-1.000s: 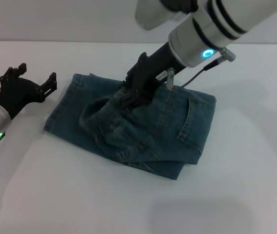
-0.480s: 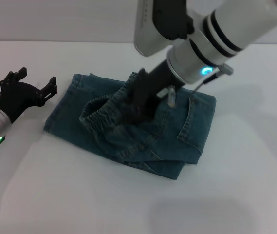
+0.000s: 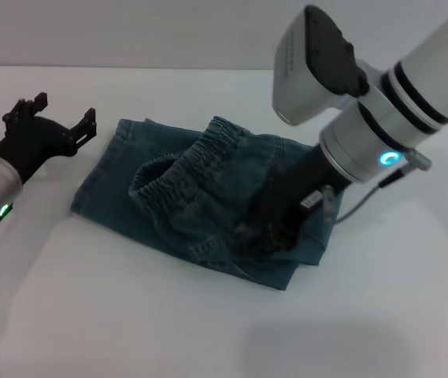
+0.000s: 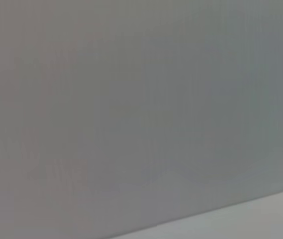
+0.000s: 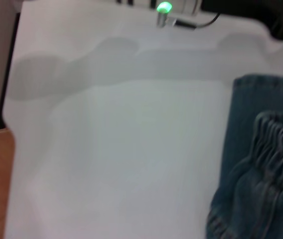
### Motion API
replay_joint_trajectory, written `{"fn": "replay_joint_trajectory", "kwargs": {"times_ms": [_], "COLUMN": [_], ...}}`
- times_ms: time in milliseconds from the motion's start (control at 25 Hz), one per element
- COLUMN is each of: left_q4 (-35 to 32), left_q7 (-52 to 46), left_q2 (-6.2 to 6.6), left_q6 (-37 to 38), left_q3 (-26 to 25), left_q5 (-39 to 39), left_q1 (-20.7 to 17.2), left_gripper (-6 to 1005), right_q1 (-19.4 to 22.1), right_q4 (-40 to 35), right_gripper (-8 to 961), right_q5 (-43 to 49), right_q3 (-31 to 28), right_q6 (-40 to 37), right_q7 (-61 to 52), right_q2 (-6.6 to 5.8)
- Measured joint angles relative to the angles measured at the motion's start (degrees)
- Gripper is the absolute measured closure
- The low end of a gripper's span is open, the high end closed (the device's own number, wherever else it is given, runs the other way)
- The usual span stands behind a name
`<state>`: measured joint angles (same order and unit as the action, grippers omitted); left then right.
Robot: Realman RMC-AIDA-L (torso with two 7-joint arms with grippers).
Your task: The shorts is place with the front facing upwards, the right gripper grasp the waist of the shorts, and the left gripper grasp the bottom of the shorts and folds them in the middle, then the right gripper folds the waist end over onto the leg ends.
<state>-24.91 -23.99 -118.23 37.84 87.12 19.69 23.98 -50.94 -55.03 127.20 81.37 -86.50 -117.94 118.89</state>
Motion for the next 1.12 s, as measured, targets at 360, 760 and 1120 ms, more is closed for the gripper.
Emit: {"fn": "replay_joint_trajectory", "kwargs": {"times_ms": [360, 760, 1120], "left_q4": [0.26, 0.3, 1.26], "left_q7": [0.54, 0.61, 0.62], "left_q2": [0.02, 0.02, -0.07], "left_q6": [-0.28, -0.4, -0.49], "left_q3": [-0.41, -1.06, -1.44], "left_q5": [0.0, -0.01, 0.0], "left_q1": [1.86, 2.53, 4.0], "left_gripper": [157, 157, 157], "right_q1": [1.06, 0.66, 0.54], "right_q4": [1.87, 6.78, 7.89], "right_gripper": [582, 581, 582], "right_q5": [3.72, 6.1, 9.55], "right_q3": [-0.25, -0.28, -3.99], "right_q6": [-2.23, -2.93, 1.3], "right_q7": [-2.02, -2.12, -2.19], "right_q2": [-0.15, -0.26, -0.33]}}
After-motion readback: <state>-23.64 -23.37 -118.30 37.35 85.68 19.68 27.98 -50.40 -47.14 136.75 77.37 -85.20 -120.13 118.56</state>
